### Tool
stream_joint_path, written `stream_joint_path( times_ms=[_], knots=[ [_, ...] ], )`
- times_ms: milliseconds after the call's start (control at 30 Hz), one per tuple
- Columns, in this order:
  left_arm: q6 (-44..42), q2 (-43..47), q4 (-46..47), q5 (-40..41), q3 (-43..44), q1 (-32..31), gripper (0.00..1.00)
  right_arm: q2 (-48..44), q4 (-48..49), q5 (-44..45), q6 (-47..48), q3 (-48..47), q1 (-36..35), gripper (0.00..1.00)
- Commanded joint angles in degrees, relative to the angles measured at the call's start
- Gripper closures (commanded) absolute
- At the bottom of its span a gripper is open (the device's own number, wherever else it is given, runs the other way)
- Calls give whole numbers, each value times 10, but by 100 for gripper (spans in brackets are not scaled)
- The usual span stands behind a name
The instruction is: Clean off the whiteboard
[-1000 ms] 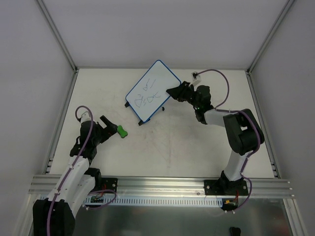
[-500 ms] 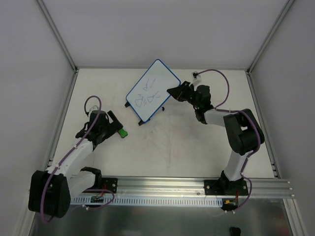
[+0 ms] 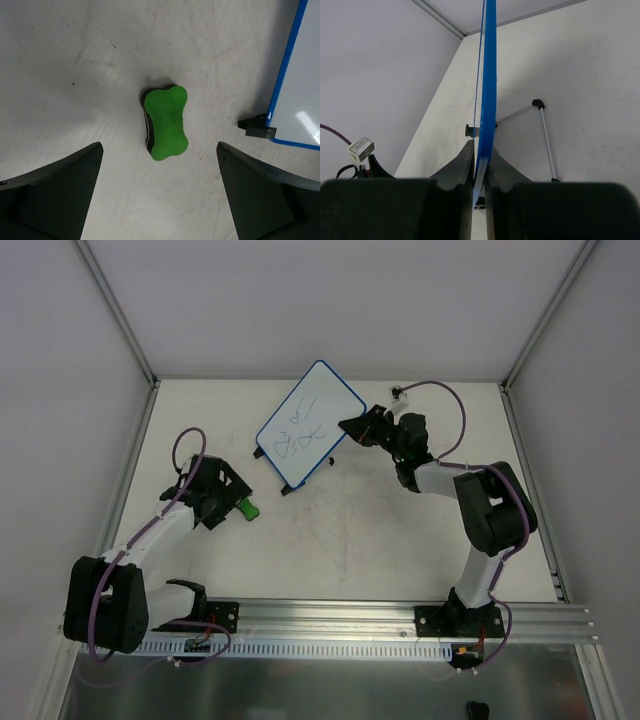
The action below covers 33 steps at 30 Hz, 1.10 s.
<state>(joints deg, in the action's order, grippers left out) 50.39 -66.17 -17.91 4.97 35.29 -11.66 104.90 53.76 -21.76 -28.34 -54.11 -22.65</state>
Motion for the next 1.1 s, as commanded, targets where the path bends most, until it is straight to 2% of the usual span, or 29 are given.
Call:
stream_joint_path(
  times_ms=[0,100,267,333,433,633,833,1067],
  knots=[
    [62,-31,-23,-12,36,-5,1,-21,21,7,33,-21,-4,100],
    [112,-49,-27,-5,37,-11,1,-22,22,4,33,-21,-4,100],
    [124,-91,-46,24,77,-33,1,-22,22,1,32,-21,-4,100],
    [132,-104,-50,28,80,-35,8,-21,22,1,31,-21,-5,100],
    [142,-116,-52,34,85,-37,9,-21,25,-2,31,-20,-5,100],
    [153,-136,-51,44,91,-39,26,-22,33,-2,31,-13,-6,100],
    [152,-162,-52,39,100,-40,32,-24,35,-4,33,-12,-6,100],
    [153,-177,-51,42,107,-39,50,-26,37,-9,31,-12,-5,100]
  ],
)
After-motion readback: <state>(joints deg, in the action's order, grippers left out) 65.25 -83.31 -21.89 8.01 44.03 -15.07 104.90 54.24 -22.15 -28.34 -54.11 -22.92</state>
